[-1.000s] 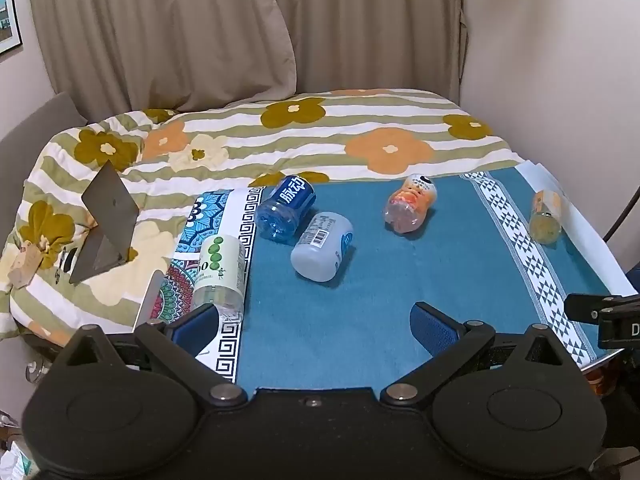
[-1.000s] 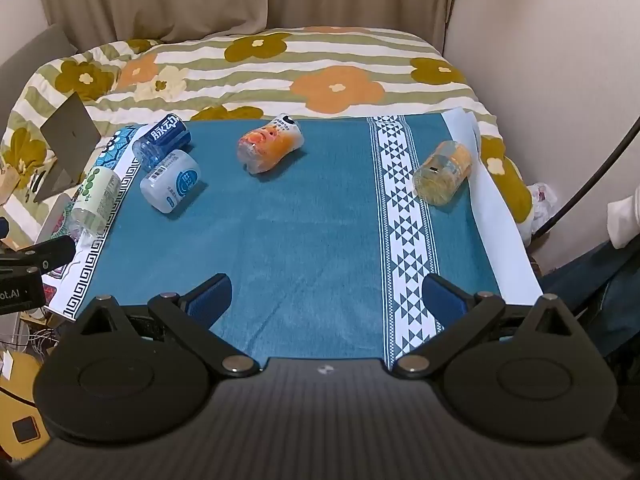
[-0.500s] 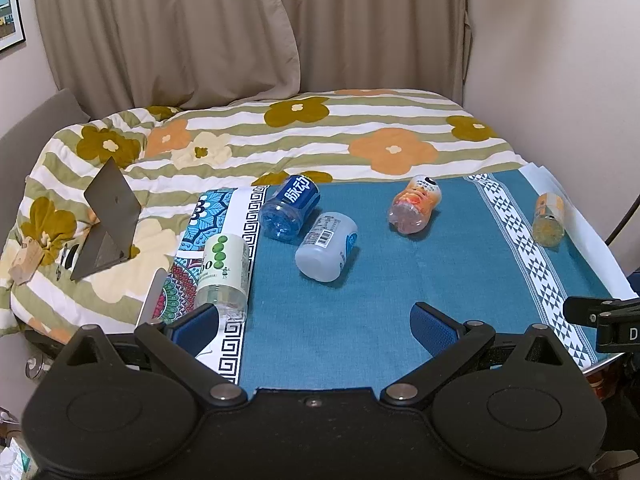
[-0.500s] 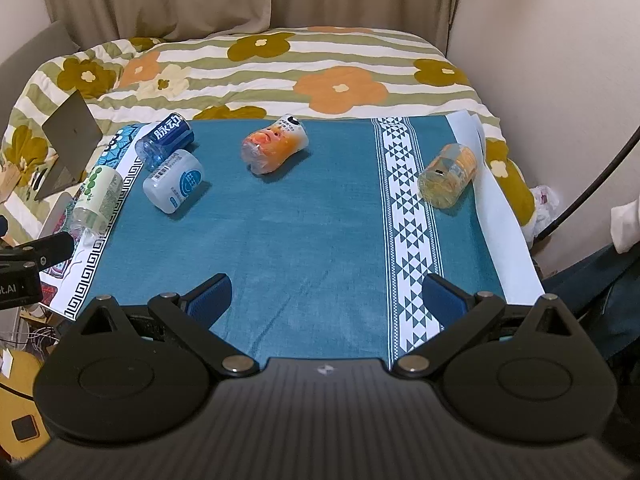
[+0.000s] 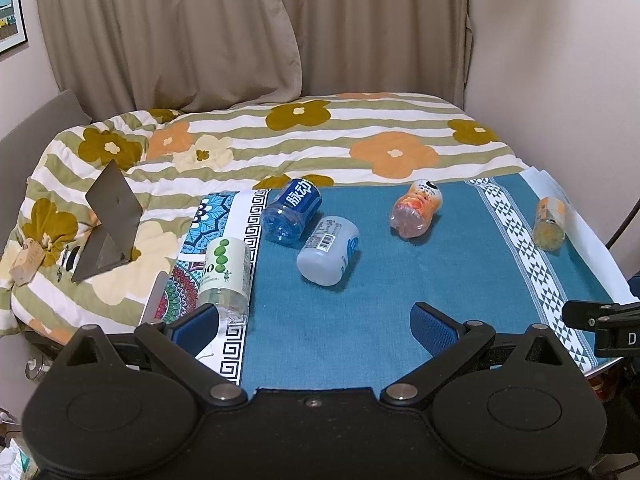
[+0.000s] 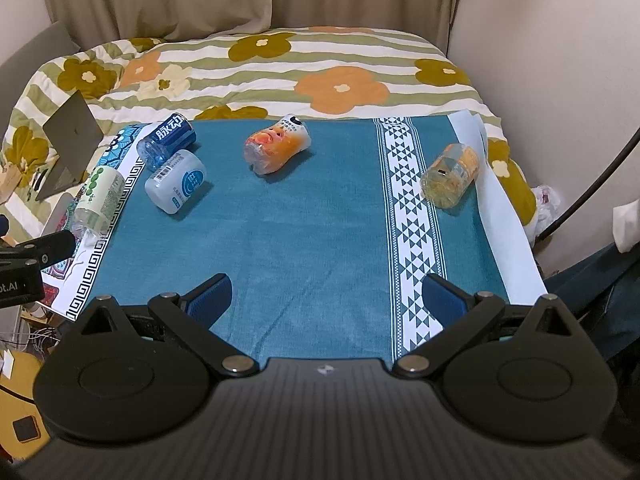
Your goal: Flip cup upright
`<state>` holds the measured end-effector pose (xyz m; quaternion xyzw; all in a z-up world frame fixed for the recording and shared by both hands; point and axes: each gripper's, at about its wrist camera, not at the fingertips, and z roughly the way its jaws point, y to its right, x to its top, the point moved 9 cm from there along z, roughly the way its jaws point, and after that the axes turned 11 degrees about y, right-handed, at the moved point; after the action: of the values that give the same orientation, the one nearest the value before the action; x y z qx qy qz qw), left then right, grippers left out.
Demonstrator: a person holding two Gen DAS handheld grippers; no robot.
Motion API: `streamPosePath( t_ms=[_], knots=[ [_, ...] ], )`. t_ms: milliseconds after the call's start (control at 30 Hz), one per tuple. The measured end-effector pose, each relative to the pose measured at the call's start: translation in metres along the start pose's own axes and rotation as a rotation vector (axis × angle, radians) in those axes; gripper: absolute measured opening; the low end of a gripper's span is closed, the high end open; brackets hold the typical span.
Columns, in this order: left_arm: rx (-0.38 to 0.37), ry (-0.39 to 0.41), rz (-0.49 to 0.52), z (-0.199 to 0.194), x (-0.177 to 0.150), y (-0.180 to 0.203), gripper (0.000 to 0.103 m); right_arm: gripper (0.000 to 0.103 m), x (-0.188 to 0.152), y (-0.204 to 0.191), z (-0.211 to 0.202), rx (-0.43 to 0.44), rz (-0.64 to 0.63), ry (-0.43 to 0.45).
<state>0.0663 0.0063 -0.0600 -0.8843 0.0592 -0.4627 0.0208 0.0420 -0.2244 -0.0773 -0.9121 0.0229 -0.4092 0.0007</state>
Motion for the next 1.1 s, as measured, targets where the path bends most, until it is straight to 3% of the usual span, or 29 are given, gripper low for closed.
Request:
streamPosePath(
  t_ms=[1100],
  knots=[
    [-0.021,0.013,-0.005,-0.005,0.0034,0.0044,0.103,0.103,0.0075,-0.0033,-0.0081,0.001,-0.006,0.019]
  ],
)
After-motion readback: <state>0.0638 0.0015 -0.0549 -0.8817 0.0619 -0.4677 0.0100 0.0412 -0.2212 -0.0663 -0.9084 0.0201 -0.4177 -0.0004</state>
